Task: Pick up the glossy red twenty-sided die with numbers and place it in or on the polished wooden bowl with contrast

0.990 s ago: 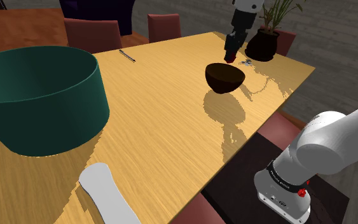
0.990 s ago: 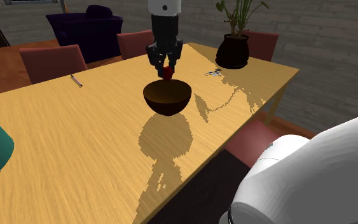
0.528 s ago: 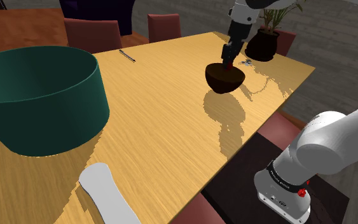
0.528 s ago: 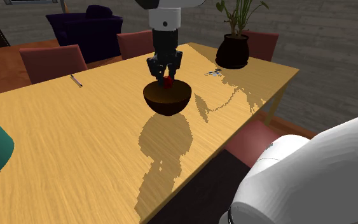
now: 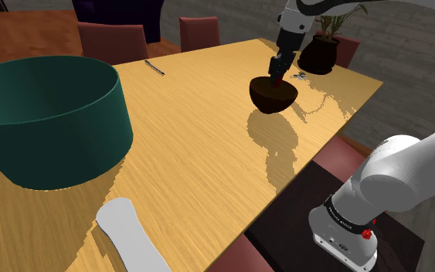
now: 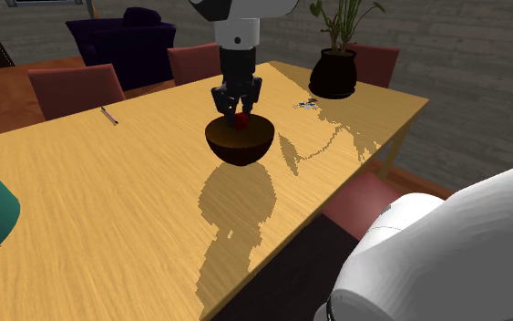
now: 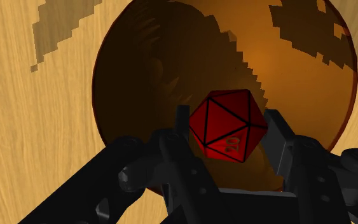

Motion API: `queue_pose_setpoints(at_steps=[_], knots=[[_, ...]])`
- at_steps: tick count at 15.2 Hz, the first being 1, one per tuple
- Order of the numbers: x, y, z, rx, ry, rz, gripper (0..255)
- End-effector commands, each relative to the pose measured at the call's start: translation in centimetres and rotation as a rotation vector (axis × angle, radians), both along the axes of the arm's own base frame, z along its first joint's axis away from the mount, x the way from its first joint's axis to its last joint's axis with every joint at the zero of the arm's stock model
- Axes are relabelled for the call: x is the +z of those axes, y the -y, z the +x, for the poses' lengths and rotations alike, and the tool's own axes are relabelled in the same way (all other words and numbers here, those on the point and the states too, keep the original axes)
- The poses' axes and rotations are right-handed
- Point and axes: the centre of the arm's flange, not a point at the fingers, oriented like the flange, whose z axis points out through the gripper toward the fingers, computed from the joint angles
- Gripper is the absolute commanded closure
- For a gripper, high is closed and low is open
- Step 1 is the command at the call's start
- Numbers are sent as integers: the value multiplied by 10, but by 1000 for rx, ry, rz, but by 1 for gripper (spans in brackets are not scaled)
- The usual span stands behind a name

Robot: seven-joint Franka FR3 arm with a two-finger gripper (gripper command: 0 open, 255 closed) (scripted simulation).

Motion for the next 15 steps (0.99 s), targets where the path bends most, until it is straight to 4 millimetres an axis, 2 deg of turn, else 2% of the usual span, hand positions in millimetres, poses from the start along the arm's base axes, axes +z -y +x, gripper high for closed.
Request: queue_pose_setpoints(at_steps=[1,6,10,15], knots=[[0,0,0,0,0,0,0],[0,0,0,0,0,0,0],[50,2,0,0,0,0,0],[50,2,0,0,0,0,0]])
